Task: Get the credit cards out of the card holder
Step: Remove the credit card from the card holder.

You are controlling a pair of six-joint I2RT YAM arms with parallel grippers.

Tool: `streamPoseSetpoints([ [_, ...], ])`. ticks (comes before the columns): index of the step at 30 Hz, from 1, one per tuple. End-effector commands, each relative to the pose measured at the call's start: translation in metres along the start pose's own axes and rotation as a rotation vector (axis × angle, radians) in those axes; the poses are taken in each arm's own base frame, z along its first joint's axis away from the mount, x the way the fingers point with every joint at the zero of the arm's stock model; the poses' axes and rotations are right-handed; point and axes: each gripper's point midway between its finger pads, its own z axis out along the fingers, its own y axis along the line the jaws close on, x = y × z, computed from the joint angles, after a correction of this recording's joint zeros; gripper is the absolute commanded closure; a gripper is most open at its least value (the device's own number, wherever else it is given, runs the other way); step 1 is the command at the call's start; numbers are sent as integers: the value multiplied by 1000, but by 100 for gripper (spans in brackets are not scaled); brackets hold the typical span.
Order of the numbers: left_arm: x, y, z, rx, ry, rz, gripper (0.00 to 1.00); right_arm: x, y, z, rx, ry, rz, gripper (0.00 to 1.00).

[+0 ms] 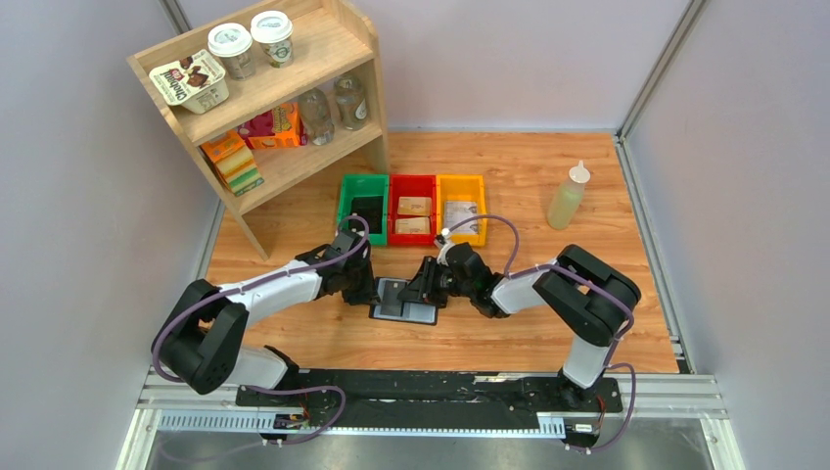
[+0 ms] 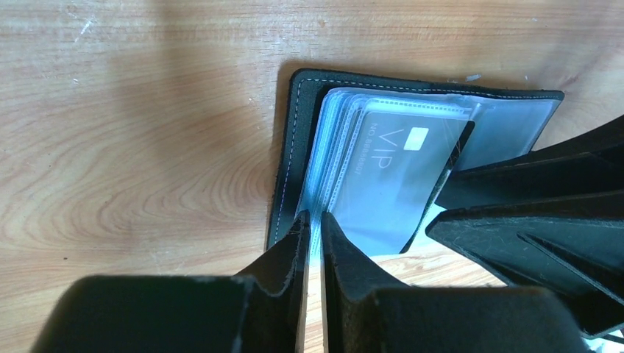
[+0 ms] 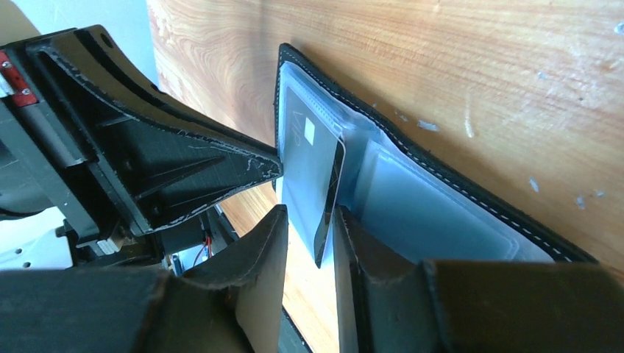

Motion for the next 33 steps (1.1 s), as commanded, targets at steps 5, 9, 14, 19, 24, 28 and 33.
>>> streamPoseSetpoints([
  [5,10,7,4,-13,28,-11,86,-12,51,-15,-171,-43,-59,70],
  [9,11,6,3,-11,32,-13,86,-11,52,-15,-192,-44,-52,74],
  [14,11,-1,1,18,39,-19,86,-9,52,-11,-214,-30,-37,75],
  [19,13,-6,1,43,50,-27,87,-7,51,-2,-236,-10,-14,75],
  [24,13,-10,2,56,54,-21,87,-6,44,7,-224,0,-6,72],
  [28,14,-13,5,58,65,-16,87,-4,38,14,-216,15,0,71],
  [33,17,-6,7,25,72,-25,90,-2,38,12,-239,15,3,71],
])
